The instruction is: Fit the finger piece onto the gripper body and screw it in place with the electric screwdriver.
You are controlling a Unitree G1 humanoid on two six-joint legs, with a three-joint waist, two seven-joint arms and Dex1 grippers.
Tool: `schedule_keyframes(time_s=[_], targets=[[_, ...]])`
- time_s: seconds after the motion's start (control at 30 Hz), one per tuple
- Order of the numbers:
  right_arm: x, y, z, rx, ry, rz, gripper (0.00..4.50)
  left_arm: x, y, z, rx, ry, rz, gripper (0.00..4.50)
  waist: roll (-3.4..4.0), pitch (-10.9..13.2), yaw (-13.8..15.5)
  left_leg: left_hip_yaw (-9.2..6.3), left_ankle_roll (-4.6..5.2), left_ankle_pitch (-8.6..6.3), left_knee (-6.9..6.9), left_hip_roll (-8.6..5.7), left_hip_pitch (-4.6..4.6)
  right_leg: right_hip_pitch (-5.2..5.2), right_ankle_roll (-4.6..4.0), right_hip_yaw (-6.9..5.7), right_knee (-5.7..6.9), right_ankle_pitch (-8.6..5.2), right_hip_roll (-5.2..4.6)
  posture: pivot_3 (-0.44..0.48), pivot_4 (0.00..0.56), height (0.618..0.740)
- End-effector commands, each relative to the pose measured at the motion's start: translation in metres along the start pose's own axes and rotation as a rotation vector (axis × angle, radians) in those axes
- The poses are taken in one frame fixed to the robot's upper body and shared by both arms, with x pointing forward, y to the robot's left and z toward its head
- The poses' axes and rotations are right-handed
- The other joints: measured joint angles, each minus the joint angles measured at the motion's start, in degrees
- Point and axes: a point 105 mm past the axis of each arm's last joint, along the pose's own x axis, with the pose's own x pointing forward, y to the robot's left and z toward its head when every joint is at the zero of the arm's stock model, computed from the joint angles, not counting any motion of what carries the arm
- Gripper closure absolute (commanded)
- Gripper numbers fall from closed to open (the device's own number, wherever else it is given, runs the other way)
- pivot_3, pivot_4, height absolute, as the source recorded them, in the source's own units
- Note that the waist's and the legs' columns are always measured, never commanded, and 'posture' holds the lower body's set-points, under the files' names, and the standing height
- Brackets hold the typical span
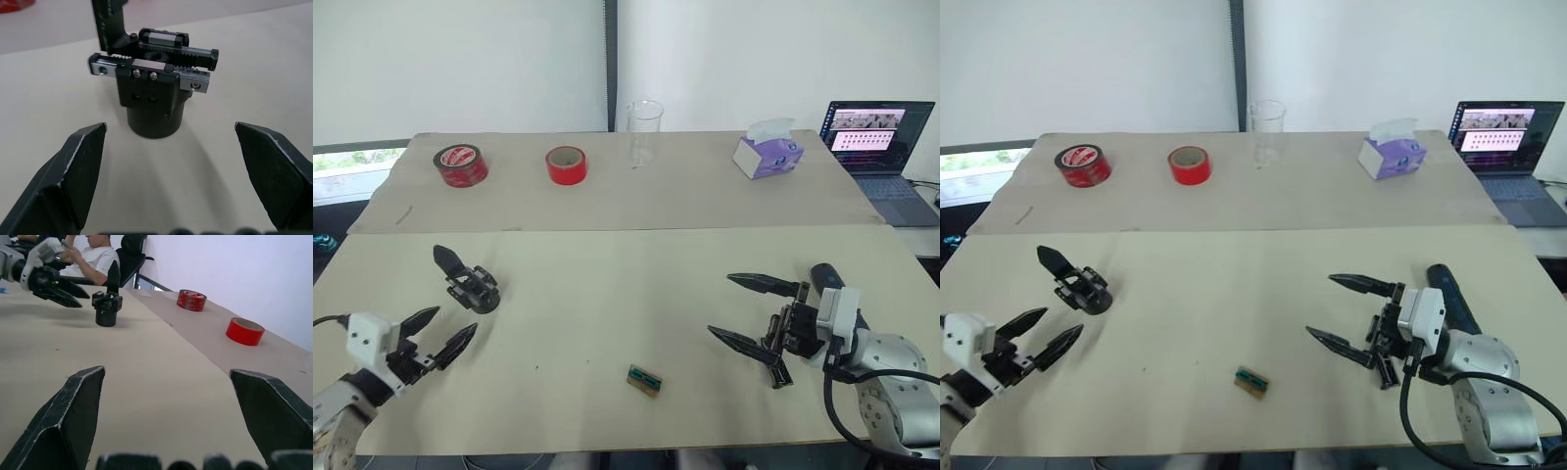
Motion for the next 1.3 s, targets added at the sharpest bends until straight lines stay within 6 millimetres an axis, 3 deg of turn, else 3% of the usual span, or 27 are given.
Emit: schedule_keyframes(time_s=[0.03,0.43,0.77,0.87,0.97,1.03,1.13,1.23,1.3], targets=[[-0.004,0.0,0.006,-0.04,0.004,-0.006,0.0,0.007,0.005,-0.009,0.02,0.052,-0.017,0.05,0.0,0.0,0.1,0.0,0.0,0.0,0.0,0.0,0.0,-0.01,0.0,-0.01,0.0,0.0,0.0,0.0,0.15,0.74],[-0.021,0.01,-0.006,-0.014,0.051,-0.047,0.0,0.059,0.015,0.002,0.075,-0.032,-0.072,0.05,0.01,0.0,0.6,-0.01,-0.05,0.04,0.0,-0.02,-0.01,-0.03,-0.04,-0.03,0.05,0.03,-0.01,0.0,0.15,0.74],[-0.03,0.012,-0.013,-0.023,0.077,-0.082,0.0,0.058,0.024,-0.014,0.079,0.026,-0.067,0.05,0.09,-0.1,0.3,0.01,-0.05,0.04,0.0,-0.01,0.01,-0.08,-0.04,0.02,0.12,0.03,0.0,0.0,0.15,0.74],[-0.032,0.011,-0.013,-0.026,0.079,-0.092,0.0,0.059,0.028,-0.013,0.07,-0.004,-0.044,0.9,0.21,-0.1,0.3,0.01,-0.05,0.04,0.0,-0.01,0.01,-0.08,-0.04,0.02,0.12,0.03,0.0,0.0,0.15,0.74],[-0.032,0.01,-0.014,-0.027,0.081,-0.1,0.0,0.062,0.027,-0.01,0.081,-0.029,-0.053,2.17,0.24,-0.1,0.3,0.01,-0.05,0.04,0.0,-0.01,0.02,-0.08,-0.04,0.01,0.13,0.03,0.01,0.0,0.15,0.74],[-0.033,0.011,-0.013,-0.027,0.083,-0.099,0.0,0.064,0.024,-0.01,0.073,-0.041,-0.071,2.15,0.27,-0.2,0.5,0.01,-0.05,0.04,0.0,-0.01,0.02,-0.08,-0.04,0.01,0.14,0.03,0.01,0.0,0.15,0.74],[-0.041,0.011,-0.012,-0.028,0.108,-0.123,0.0,0.071,0.007,0.008,0.065,-0.144,-0.146,2.15,0.32,-0.2,0.6,0.01,-0.05,0.04,0.0,-0.02,0.01,-0.08,-0.04,0.01,0.13,0.03,-0.01,0.0,0.15,0.74],[-0.052,0.016,-0.009,-0.027,0.139,-0.143,0.0,0.093,-0.04,0.05,0.091,-0.272,-0.348,2.15,0.28,-0.2,1.8,-0.01,-0.01,0.03,0.06,-0.07,-0.13,-0.09,-0.01,-0.04,0.09,0.04,-0.07,0.0,0.15,0.74],[-0.059,0.021,-0.006,-0.021,0.159,-0.15,0.0,0.105,-0.082,0.064,0.138,-0.274,-0.554,2.15,0.22,-0.1,2.4,-0.04,0.05,-0.02,0.32,-0.08,-0.22,-0.09,0.03,-0.04,0.08,0.07,-0.07,0.0,0.15,0.74]])
